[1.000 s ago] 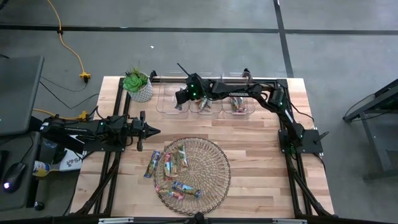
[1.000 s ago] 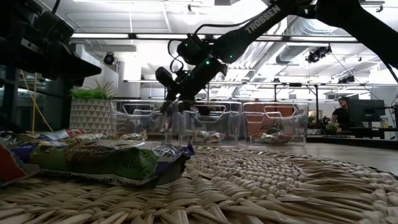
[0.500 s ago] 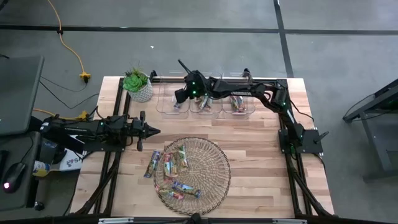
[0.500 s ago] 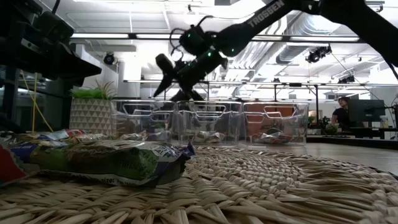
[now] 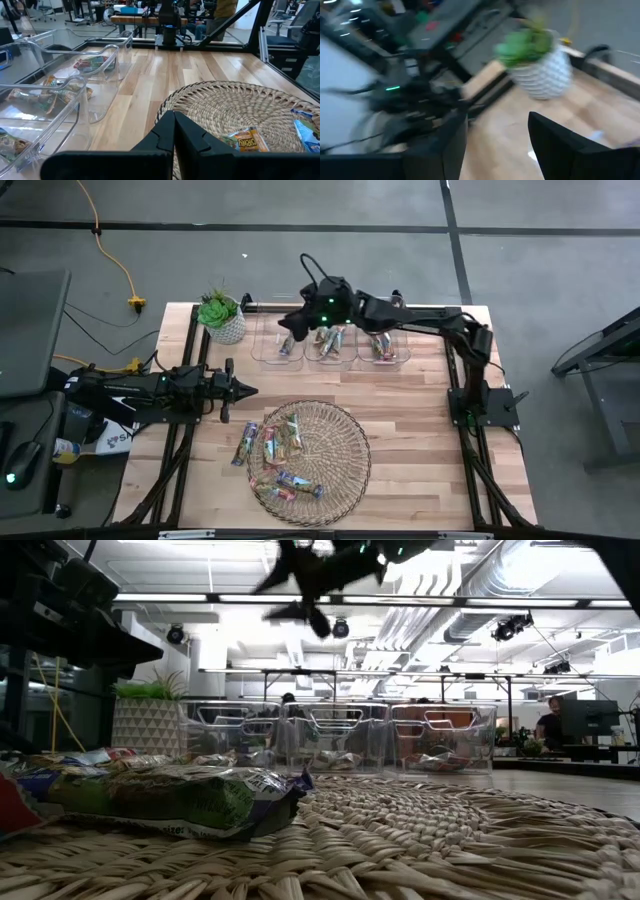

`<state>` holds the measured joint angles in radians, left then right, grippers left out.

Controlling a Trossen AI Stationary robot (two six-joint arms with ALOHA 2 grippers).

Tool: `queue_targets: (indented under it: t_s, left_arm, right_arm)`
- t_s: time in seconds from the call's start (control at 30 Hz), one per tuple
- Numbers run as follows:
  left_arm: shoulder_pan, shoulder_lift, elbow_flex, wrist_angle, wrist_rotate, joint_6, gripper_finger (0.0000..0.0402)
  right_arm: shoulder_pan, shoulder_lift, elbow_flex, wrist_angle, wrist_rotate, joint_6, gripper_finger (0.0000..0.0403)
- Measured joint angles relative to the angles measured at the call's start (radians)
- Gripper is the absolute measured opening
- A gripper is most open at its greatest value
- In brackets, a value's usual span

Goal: Pick and place Granola Bars by type
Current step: Put the yellow granola bar into the middle transparent bin

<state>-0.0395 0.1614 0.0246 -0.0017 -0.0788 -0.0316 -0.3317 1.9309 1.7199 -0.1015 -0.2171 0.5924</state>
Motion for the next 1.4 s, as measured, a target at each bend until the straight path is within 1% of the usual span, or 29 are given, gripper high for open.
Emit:
queue_targets:
  t_s: [0.23,0.3,0.47,0.63,0.7,0.77,0.8,0.87,0.97,1.07,1.17,1.3,1.4]
  left_arm:
    - [0.0,0.0,0.0,0.0,0.0,0.0,0.0001]
    - [0.0,0.0,0.0,0.0,0.0,0.0,0.0001]
    - [0.0,0.0,0.0,0.0,0.0,0.0,0.0001]
    - [0.0,0.0,0.0,0.0,0.0,0.0,0.0001]
    - [0.0,0.0,0.0,0.0,0.0,0.0,0.0001]
    - [0.0,0.0,0.0,0.0,0.0,0.0,0.0001]
    - [0.0,0.0,0.0,0.0,0.0,0.0,0.0001]
    - [0.0,0.0,0.0,0.0,0.0,0.0,0.0001]
    - [0.0,0.0,0.0,0.0,0.0,0.0,0.0001]
    - [0.0,0.0,0.0,0.0,0.0,0.0,0.0001]
    - [0.0,0.0,0.0,0.0,0.0,0.0,0.0001]
    - [0.0,0.0,0.0,0.001,-0.001,0.0,0.0001]
    - [0.0,0.0,0.0,0.0,-0.001,0.0,0.0001]
  right_arm:
    - [0.099,-0.118,0.0,-0.032,-0.156,-0.017,0.0193]
    - [0.135,-0.141,0.0,-0.049,-0.182,-0.023,0.0193]
    - [0.231,-0.172,0.0,-0.132,-0.192,-0.066,0.0193]
    - [0.316,-0.173,0.0,-0.286,-0.185,-0.198,0.0193]
    - [0.348,-0.169,0.0,-0.354,-0.137,-0.237,0.0193]
    - [0.384,-0.165,0.0,-0.428,-0.06,-0.267,0.0193]
    - [0.403,-0.163,0.0,-0.463,-0.014,-0.278,0.0193]
    - [0.436,-0.158,0.0,-0.516,0.111,-0.28,0.0193]
    - [0.479,-0.151,0.0,-0.561,0.31,-0.187,0.0193]
    - [0.509,-0.139,0.0,-0.562,0.458,-0.01,0.0193]
    - [0.535,-0.118,0.0,-0.536,0.504,0.093,0.0193]
    - [0.564,-0.062,0.0,-0.501,0.503,0.195,0.0193]
    - [0.573,-0.005,0.0,-0.473,0.483,0.273,0.0193]
